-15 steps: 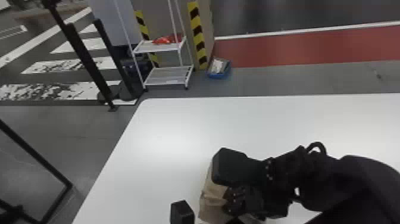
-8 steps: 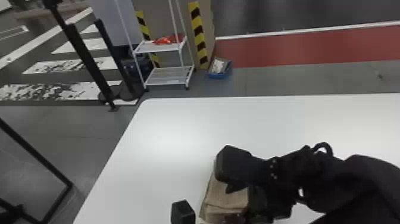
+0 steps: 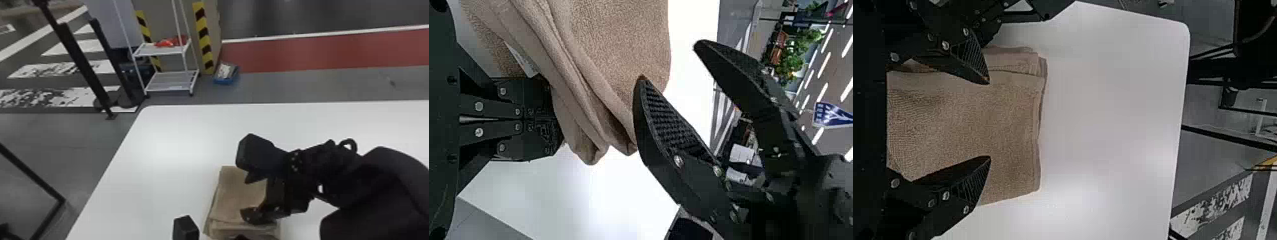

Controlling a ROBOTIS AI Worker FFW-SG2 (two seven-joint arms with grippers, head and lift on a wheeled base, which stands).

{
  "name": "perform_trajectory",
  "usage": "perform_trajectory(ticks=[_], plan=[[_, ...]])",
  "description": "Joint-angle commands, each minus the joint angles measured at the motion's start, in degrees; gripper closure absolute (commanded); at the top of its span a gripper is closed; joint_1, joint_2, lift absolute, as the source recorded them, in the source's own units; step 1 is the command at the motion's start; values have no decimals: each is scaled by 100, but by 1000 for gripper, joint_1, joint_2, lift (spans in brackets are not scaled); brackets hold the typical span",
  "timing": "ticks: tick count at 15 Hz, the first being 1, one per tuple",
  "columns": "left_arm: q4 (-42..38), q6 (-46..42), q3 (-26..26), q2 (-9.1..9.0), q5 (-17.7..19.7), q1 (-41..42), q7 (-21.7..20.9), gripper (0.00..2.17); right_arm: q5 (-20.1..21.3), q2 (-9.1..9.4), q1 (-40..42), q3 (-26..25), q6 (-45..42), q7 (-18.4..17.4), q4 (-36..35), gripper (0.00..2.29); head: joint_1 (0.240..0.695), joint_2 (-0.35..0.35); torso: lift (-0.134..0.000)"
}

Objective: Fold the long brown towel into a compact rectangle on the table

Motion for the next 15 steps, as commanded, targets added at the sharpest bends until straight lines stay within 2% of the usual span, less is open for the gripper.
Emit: perform_trajectory(ticks=[1, 3, 10, 15], plan=[[-2, -6, 6, -67, 7, 0, -1, 2064, 113, 24, 22, 2, -84, 19, 173, 1305, 695, 232, -125], [-2, -42, 23, -67, 7, 0, -27, 2064, 218, -11, 66, 55, -84, 63, 208, 1663, 695, 228, -125], [121, -42, -73, -67, -28, -105, 17, 2064, 350, -310, 233, 90, -84, 458, 85, 1713, 695, 204, -125], [279, 64, -478, -67, -125, -343, 157, 2064, 297, -547, 382, -130, -49, 546, -170, 1713, 695, 156, -125]])
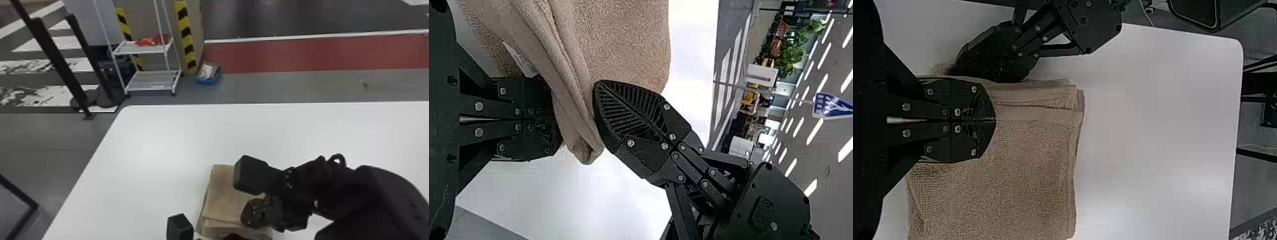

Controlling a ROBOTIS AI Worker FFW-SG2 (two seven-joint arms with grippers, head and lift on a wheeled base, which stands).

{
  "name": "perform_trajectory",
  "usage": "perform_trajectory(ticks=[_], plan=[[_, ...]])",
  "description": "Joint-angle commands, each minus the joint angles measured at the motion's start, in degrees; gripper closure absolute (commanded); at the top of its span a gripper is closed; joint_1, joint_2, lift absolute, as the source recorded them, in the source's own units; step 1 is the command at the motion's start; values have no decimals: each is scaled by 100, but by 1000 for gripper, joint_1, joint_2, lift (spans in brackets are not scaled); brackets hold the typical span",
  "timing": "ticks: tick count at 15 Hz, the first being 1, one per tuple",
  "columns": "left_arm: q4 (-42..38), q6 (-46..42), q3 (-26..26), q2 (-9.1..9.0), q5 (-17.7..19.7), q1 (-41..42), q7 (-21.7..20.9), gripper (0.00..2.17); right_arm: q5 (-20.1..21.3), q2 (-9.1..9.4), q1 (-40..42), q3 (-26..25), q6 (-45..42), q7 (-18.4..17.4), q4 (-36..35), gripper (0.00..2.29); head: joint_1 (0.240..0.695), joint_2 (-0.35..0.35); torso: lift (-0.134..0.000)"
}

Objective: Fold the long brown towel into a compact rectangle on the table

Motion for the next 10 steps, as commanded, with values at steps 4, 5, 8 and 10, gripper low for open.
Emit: perform_trajectory(ticks=[4, 5, 8, 10], plan=[[174, 111, -574, -68, -64, -270, 232, 2064, -157, -245, 144, -526, -50, 0, -205, 1713, 695, 60, -125], [182, 128, -635, -68, -73, -306, 250, 2064, -184, -253, 197, -684, -86, -35, -248, 1713, 695, 38, -125], [147, 128, -732, -68, -64, -323, 302, 2064, -289, -262, 258, -1106, -226, -105, -240, 1713, 695, -27, -125], [-20, 164, -714, -68, -37, -253, 311, 2061, -324, -297, 258, -1326, -384, -202, -29, 1713, 695, -55, -125]])
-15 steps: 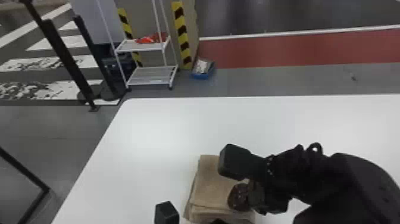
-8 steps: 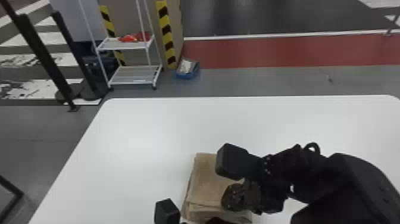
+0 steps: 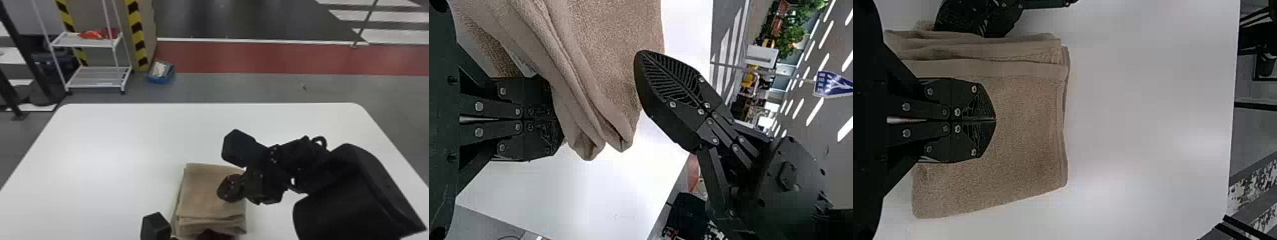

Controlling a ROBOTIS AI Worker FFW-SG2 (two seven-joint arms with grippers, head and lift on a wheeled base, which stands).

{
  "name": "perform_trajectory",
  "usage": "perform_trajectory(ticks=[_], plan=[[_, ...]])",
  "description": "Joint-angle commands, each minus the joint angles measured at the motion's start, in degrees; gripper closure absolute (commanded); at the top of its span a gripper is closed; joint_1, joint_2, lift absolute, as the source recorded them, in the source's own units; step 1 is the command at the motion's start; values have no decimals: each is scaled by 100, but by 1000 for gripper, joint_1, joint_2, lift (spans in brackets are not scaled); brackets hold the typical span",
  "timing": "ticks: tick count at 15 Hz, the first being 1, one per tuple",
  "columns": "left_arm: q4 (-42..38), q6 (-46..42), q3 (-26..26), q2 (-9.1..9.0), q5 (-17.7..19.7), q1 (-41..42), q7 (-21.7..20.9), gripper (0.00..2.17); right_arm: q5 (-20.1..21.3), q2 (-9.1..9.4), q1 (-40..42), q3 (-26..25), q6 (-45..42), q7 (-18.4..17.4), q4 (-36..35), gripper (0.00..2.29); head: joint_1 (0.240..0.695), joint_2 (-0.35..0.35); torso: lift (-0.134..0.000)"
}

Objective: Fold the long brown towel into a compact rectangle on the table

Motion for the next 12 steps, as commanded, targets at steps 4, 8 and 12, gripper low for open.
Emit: perform_trajectory(ticks=[4, 8, 12], plan=[[-505, 364, -88, -68, 163, 275, 600, 9, -132, -5, 18, -408, -312, -62, 291, 1713, 695, -86, -125], [-619, 857, -132, -68, 163, 319, 863, 26, -351, -32, 71, -672, -330, -53, 230, 1713, 695, -97, -125], [-812, 1261, -97, -68, 154, 433, 872, 29, -378, -58, 185, -707, -453, -53, 177, 1713, 695, -100, -125]])
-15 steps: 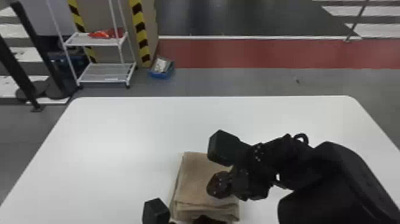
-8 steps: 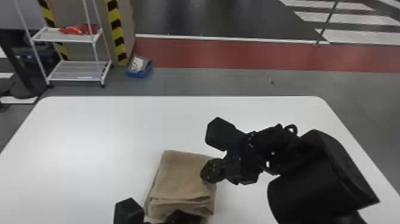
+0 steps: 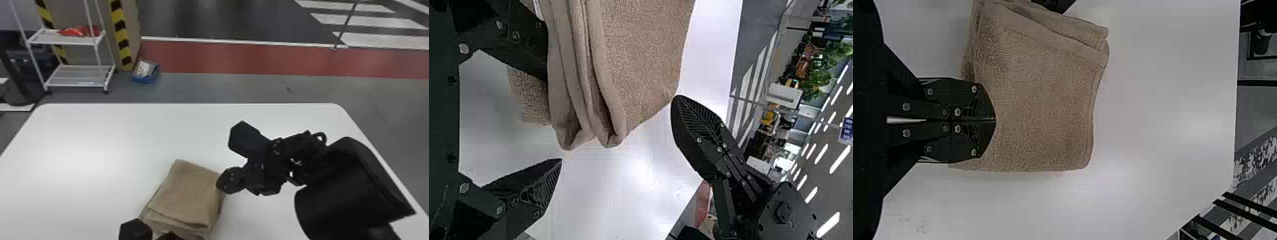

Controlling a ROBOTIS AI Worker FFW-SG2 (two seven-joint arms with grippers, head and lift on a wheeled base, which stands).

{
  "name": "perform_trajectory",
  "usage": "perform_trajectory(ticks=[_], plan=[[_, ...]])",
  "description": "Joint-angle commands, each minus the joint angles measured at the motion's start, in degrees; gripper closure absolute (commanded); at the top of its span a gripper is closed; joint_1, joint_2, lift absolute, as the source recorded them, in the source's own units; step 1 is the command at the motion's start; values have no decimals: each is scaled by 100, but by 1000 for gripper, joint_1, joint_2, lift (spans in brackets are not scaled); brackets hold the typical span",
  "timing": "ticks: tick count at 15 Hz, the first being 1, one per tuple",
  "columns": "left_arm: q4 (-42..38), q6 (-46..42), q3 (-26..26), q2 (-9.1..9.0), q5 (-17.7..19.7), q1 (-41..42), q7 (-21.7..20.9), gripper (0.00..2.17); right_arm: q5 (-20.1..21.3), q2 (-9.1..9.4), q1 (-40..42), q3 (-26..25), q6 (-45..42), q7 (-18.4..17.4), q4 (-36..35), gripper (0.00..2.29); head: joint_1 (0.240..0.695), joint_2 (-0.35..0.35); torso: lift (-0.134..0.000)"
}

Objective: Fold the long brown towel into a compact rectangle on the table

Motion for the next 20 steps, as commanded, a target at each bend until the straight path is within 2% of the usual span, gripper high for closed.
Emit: perform_trajectory(ticks=[1, 5, 9, 12, 16, 20], plan=[[-139, 92, 5, -67, 5, 80, -2, 29, -103, 2, 22, -14, 0, 17, -99, 1713, 695, -98, -125], [-719, 584, 5, -67, 75, 326, -28, 29, -85, 2, 57, 65, 18, 26, -204, 1713, 695, -82, -125], [-771, 619, -4, -67, 84, 352, -11, 29, -85, 55, 145, 267, 35, 17, -195, 1713, 695, -70, -125], [-824, 619, 22, -67, 84, 405, -2, 29, 108, 55, 189, 522, 18, 9, -81, 1713, 695, -53, -125], [-921, 619, 374, -67, 321, 440, 7, 29, 240, -60, 180, 505, 18, 70, -20, 1713, 695, -38, -125], [-982, 619, 690, -67, 550, 466, 7, 29, 513, -33, 162, 557, -193, -26, 262, 1713, 695, -21, -125]])
